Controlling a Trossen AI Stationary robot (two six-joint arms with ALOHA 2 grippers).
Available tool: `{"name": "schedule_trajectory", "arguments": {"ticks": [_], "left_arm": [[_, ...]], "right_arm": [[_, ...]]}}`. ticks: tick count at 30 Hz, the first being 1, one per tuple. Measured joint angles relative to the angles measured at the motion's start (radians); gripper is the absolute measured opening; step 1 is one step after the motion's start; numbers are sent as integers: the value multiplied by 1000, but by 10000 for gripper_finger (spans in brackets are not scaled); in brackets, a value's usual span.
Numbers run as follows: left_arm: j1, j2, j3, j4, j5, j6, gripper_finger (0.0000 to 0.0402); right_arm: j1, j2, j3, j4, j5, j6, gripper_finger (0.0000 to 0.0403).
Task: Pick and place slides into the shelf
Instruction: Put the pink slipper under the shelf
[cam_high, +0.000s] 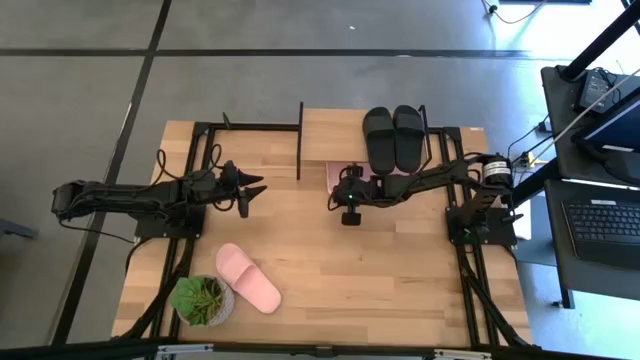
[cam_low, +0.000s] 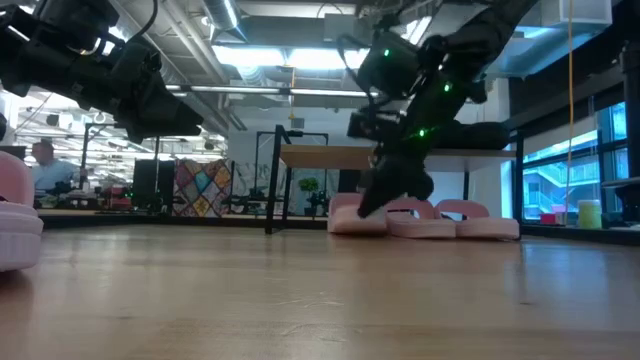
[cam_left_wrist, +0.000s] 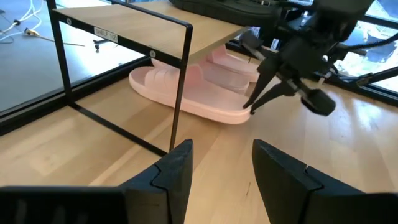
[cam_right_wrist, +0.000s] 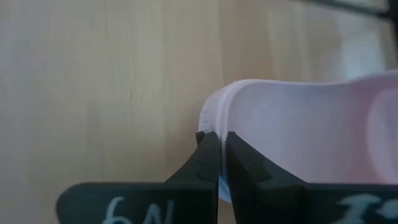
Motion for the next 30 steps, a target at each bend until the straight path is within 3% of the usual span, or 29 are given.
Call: {"name": "schedule_trajectory", "arguments": {"ticks": [6, 11, 25, 30], "left_arm": [[0, 0, 0, 0, 0, 0, 157], [0, 0, 0, 0, 0, -2, 157], [0, 0, 0, 0, -1, -4, 157], [0, 0, 0, 0, -1, -4, 157]], "right_arm": [[-20, 49, 0, 3, 1, -4, 15], [-19, 63, 0, 0, 72, -5, 24], [1, 63, 0, -10, 86, 5, 43], [0, 63, 0, -10, 78, 35, 73]]}}
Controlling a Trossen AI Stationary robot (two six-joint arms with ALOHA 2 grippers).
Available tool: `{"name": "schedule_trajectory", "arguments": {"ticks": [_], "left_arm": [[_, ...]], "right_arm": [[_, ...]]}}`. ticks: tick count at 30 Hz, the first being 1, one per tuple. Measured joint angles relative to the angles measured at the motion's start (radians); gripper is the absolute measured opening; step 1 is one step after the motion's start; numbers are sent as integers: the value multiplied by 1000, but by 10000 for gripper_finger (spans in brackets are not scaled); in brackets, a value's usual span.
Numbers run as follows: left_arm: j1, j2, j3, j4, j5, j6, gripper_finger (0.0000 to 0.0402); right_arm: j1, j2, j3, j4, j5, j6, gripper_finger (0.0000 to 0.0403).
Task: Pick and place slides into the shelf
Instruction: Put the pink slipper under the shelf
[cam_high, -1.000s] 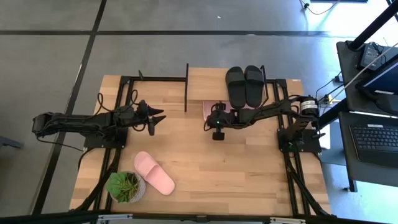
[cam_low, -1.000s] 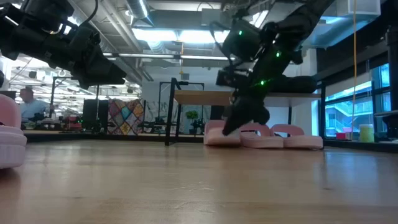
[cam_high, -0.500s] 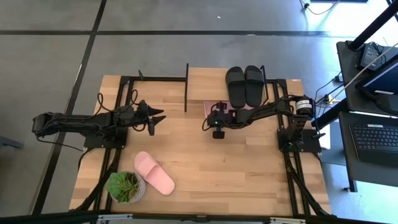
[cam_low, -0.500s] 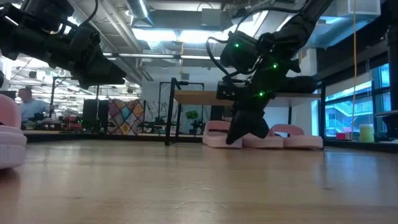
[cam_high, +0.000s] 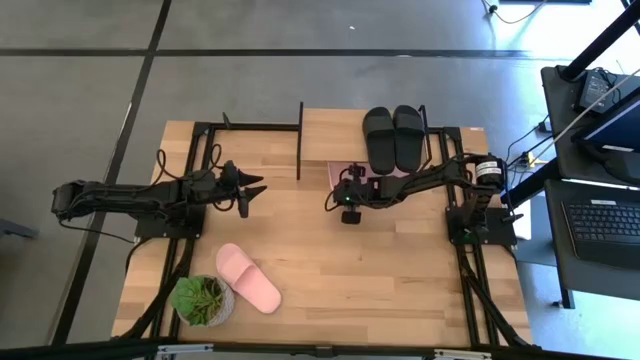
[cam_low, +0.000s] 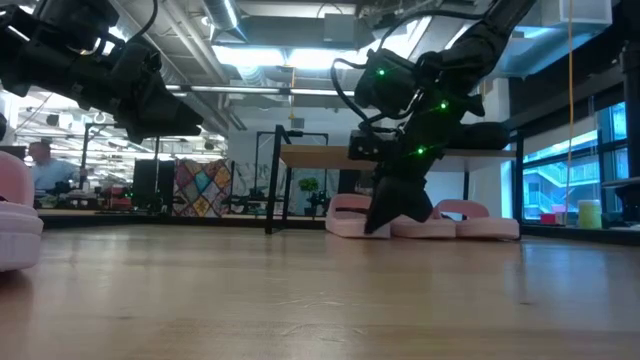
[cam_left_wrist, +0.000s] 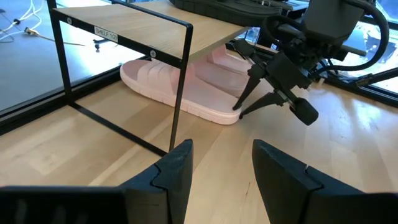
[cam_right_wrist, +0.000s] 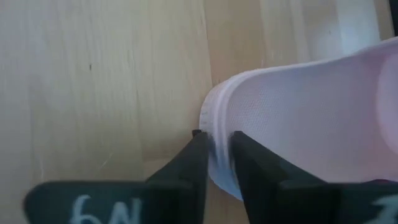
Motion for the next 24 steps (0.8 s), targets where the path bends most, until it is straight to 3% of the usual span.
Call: {"name": "schedule_trajectory", "arguments": {"ticks": [9, 20, 24], "left_arm": [[0, 0, 0, 0, 0, -5, 157], [-1, 0, 0, 1, 8, -33, 157], [-1, 0, 0, 5, 10, -109, 157]], "right_arm": [[15, 1, 30, -31, -7, 29, 154], [63, -7, 211, -261, -12, 69, 165], [77, -62, 269, -275, -148, 75, 165]]}}
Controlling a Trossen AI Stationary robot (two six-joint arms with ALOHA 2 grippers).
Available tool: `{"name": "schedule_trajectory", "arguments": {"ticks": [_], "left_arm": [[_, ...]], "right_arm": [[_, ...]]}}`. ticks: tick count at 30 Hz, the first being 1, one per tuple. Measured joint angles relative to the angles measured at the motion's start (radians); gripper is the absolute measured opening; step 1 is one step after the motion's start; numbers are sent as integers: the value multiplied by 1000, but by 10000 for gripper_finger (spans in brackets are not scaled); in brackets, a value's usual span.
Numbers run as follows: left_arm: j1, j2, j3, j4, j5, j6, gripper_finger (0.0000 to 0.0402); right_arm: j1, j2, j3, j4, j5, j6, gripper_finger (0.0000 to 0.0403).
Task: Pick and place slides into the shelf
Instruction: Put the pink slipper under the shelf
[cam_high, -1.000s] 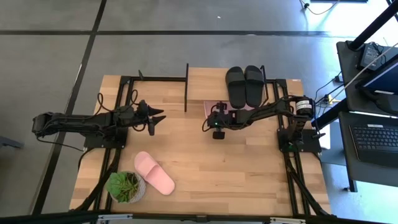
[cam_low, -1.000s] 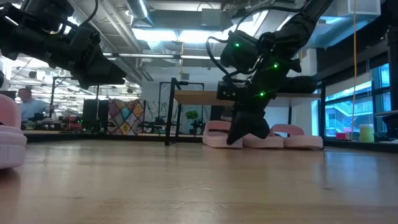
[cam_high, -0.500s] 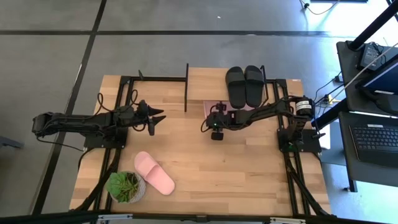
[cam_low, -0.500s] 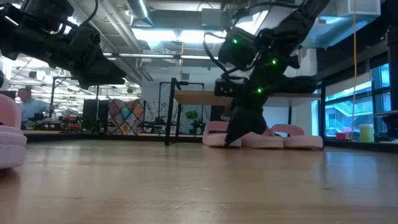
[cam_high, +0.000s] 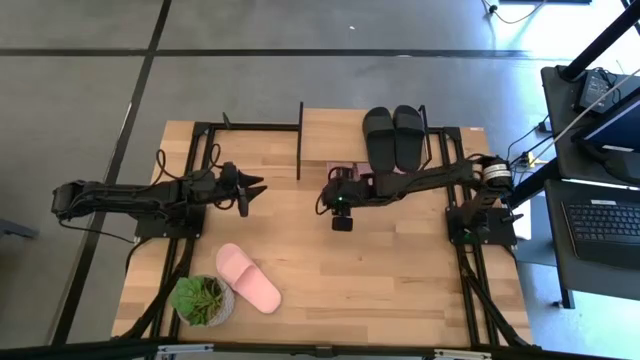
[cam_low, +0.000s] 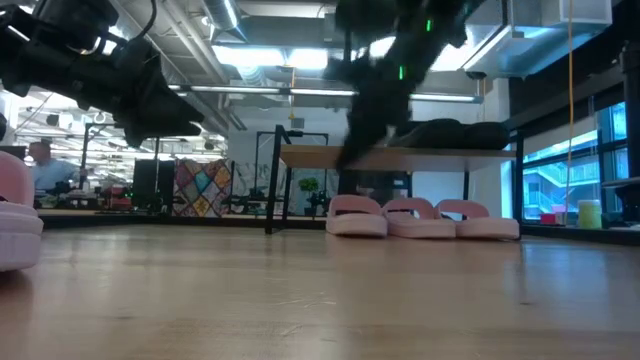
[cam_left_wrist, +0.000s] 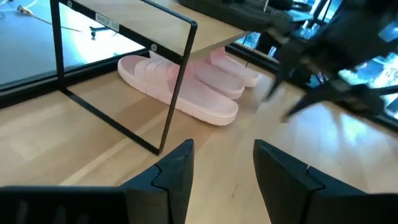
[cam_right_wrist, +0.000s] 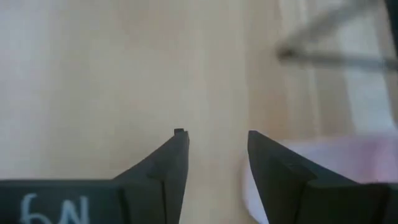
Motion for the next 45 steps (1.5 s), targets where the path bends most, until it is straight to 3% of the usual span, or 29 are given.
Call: {"name": "schedule_trajectory", "arguments": {"ticks": [4, 7, 12, 17, 22, 26, 31, 38, 45], "left_arm": [[-1, 0, 0, 38, 2, -19, 157], [-1, 0, 0, 99, 2, -19, 157], [-1, 0, 0, 234, 11, -19, 157], [-15, 0, 9, 315, 131, 16, 156], [-94, 53, 179, 121, 29, 87, 145], [-178, 178, 386, -107, -77, 166, 131], [-255, 351, 611, -331, -126, 129, 120], [-358, 588, 783, -356, -162, 100, 114], [-408, 742, 864, -326, -130, -27, 114]], "right_arm": [[0, -93, 60, 29, -177, -2, 165], [-6, -169, 53, 24, -199, -4, 165], [-19, -313, -99, 54, -199, 21, 165], [-16, -501, -315, 177, -201, 54, 165], [-10, -657, -485, 287, -200, 78, 165], [-12, -734, -571, 314, -200, 110, 165], [-14, -763, -642, 339, -200, 106, 165], [-13, -763, -706, 335, -200, 80, 165], [-13, -763, -755, 346, -200, 47, 165]]}}
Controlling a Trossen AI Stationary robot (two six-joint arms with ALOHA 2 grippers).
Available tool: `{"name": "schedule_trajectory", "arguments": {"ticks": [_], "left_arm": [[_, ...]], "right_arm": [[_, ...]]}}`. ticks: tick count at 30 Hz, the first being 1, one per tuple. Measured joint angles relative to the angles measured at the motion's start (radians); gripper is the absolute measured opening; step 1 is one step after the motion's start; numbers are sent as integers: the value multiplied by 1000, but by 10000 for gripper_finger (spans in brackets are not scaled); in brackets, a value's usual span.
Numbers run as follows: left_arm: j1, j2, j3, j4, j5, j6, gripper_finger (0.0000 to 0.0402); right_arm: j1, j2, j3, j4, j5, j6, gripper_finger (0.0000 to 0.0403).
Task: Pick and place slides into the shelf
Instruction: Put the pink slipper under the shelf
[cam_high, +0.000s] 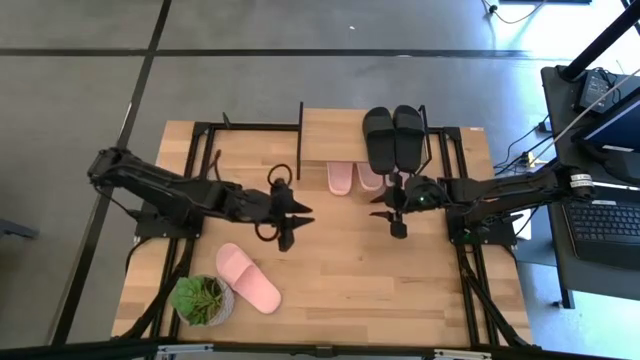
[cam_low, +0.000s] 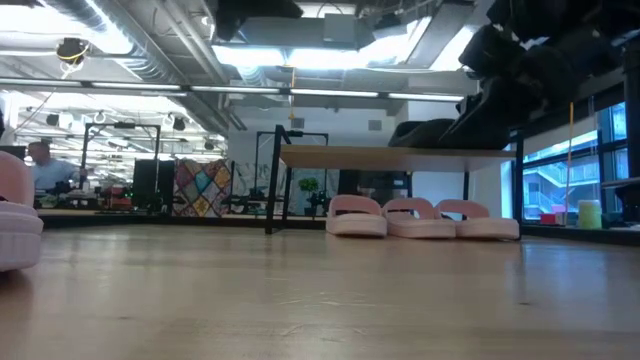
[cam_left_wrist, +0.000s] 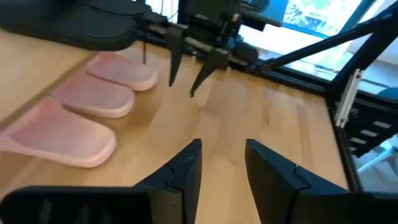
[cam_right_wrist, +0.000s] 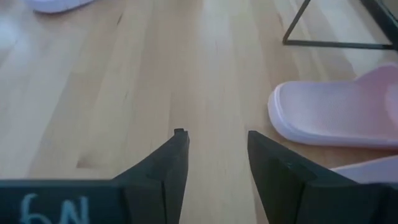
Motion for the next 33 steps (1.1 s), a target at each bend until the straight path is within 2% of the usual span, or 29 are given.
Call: {"name": "schedule_trajectory", "arguments": {"ticks": [12, 17, 22, 25, 30, 33], "left_arm": [[-7, 103, 4, 70, -9, -128, 120], [-15, 136, 4, 118, -7, -114, 161], [-23, 151, 6, 180, 48, -60, 199], [-66, 151, 59, 81, 18, -53, 203], [-157, 169, 219, -266, -151, -144, 204], [-198, 203, 325, -478, -193, -236, 204]], "right_arm": [[0, 0, -27, 12, 0, -22, 165], [0, 0, -27, 12, 0, -25, 165], [0, 0, -27, 12, 0, -25, 165], [0, 1, -27, 11, 0, -25, 165], [0, 1, -27, 11, 0, -40, 165], [-1, 1, -27, 16, 0, -57, 165]]}}
